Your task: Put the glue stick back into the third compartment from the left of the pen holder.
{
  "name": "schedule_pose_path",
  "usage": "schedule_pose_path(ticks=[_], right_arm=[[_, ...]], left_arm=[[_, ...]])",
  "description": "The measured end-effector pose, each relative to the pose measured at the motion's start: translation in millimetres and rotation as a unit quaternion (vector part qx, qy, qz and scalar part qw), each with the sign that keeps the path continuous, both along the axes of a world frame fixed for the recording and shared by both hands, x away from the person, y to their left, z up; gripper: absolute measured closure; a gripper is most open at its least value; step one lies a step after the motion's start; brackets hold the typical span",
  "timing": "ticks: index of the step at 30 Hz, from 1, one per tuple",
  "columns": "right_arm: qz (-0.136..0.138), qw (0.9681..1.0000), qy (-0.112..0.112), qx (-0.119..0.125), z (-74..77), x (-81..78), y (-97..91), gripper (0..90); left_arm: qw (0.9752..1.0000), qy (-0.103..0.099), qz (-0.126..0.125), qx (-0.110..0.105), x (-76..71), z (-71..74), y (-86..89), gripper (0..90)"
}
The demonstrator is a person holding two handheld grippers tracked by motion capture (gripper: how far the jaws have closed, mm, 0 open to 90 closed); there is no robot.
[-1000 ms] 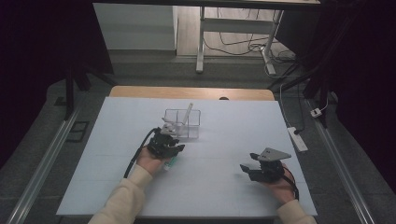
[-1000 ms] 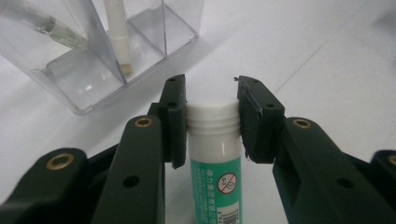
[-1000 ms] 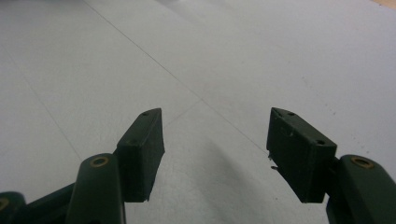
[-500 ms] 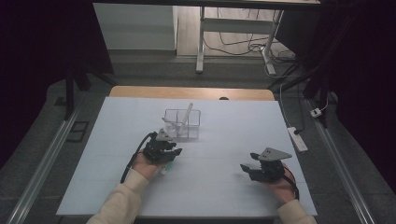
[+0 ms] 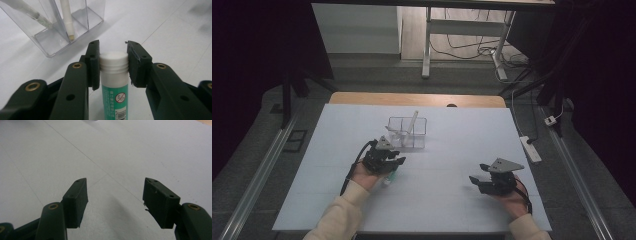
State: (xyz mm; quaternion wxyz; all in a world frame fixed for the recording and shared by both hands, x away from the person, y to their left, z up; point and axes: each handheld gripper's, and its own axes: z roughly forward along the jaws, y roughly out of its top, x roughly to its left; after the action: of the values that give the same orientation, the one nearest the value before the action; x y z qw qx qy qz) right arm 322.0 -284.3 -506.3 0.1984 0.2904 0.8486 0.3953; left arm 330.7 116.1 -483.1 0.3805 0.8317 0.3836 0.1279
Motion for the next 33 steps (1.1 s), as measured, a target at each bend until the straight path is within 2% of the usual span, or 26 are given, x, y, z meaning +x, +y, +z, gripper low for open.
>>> schedule_pose_path(ticks=[17, 25, 33], right_arm=[[-0.001, 1.0000, 0.001, 0.000, 0.2, 0.2, -0.3, 36.4], [0.000, 1.0000, 0.001, 0.001, 0.5, 0.2, -0.5, 36.4], [-0.002, 1.0000, 0.001, 0.003, 0.9, 0.2, -1.2, 36.4]], left_arm=[[0.9992, -0.023, 0.006, -0.033, 2.0, 17.8, 3.1, 64.8], [0.9989, -0.026, 0.004, -0.040, 10.3, 24.8, -2.4, 64.7], [0.9974, -0.032, 0.005, -0.064, 20.7, 37.8, -2.5, 64.7]])
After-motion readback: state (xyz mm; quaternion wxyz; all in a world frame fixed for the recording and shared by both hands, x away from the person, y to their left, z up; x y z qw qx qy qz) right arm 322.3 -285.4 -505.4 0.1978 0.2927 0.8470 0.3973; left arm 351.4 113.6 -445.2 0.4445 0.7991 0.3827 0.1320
